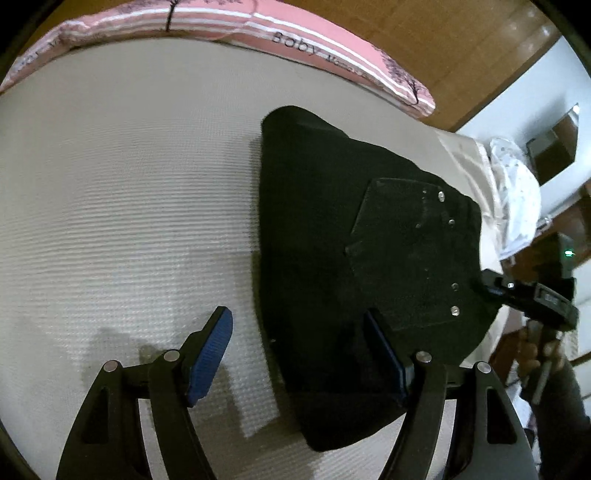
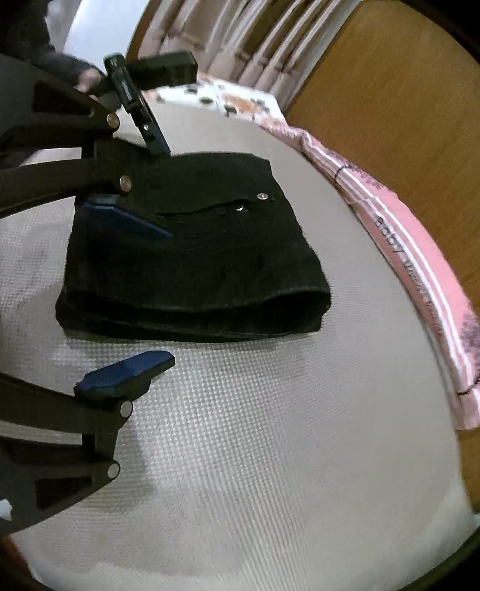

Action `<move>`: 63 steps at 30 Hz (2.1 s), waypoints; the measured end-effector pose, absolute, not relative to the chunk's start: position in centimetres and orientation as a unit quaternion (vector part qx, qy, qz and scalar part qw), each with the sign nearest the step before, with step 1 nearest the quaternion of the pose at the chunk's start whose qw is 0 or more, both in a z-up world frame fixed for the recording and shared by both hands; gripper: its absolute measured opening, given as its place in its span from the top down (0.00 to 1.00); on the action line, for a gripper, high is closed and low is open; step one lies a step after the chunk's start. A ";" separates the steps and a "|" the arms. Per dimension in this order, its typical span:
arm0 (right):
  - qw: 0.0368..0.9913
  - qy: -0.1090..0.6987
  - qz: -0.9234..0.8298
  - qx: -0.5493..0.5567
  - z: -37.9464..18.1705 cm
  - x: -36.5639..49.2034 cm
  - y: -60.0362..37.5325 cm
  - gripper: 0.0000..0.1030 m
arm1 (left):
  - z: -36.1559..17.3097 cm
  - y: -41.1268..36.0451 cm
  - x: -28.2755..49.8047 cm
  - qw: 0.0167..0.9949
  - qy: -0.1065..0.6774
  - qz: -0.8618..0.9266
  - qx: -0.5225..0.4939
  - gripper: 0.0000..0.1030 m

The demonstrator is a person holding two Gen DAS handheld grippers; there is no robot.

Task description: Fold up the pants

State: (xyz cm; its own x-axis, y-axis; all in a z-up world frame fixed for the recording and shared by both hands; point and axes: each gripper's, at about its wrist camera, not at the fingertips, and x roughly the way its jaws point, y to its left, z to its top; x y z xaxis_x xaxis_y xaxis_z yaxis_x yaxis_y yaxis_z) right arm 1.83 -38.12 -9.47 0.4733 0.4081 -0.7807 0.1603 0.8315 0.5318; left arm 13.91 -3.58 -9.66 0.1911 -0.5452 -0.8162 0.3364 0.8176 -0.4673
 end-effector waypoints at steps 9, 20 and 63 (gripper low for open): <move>0.772 0.523 0.157 0.325 -11.9 3.6 -40.2 0.42 | -10.0 -4.8 15.7 0.729 0.586 -0.332 -0.122 0.29; 0.753 0.508 0.218 0.357 -13.1 7.3 -39.1 0.43 | -10.3 -5.1 18.9 0.714 0.573 -0.365 -0.169 0.29; 0.783 0.484 0.178 0.349 -6.9 26.7 -23.3 0.73 | -4.7 5.3 31.4 0.853 0.486 -0.179 -0.065 0.76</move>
